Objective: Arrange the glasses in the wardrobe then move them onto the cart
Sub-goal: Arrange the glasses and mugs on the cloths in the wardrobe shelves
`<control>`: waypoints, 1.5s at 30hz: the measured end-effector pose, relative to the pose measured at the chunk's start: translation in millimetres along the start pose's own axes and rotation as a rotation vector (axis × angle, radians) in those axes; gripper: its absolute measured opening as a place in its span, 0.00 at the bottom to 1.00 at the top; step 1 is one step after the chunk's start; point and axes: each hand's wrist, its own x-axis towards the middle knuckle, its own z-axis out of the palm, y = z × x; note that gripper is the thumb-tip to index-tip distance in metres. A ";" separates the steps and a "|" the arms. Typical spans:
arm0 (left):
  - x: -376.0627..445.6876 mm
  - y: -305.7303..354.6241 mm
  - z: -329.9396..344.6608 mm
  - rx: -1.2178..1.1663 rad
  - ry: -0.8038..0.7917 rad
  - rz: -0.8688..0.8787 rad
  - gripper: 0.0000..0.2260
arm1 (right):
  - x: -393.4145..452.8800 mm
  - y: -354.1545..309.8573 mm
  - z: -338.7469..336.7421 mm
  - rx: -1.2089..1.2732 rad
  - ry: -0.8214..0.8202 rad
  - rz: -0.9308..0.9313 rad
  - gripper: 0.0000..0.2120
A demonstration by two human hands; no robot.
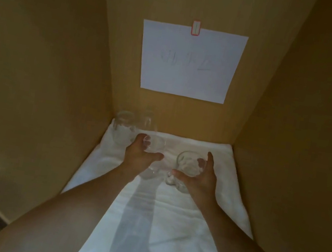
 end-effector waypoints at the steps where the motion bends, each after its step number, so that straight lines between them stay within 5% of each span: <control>1: 3.2 0.0 -0.4 0.012 -0.037 0.009 0.29 | -2.9 0.5 -1.4 -0.003 0.008 0.004 0.71; 5: 11.8 -6.6 -7.4 -0.076 -0.117 -0.006 0.29 | -12.0 14.2 -6.3 0.024 -0.019 0.051 0.71; 14: 15.5 -20.7 -20.6 -0.083 -0.186 0.020 0.38 | -8.2 18.9 -0.8 0.066 -0.104 0.066 0.39; 23: 15.8 -20.6 -26.3 -0.084 -0.224 0.035 0.36 | 42.0 -24.4 -17.4 -0.121 0.099 0.102 0.53; 34: 16.9 -21.3 -27.4 -0.151 -0.220 0.000 0.37 | 86.9 -64.0 13.4 -0.546 -0.222 -0.251 0.53; 45: 10.3 -23.9 -31.6 -0.175 -0.250 -0.012 0.37 | 110.8 -79.9 59.3 -0.748 -0.317 -0.435 0.51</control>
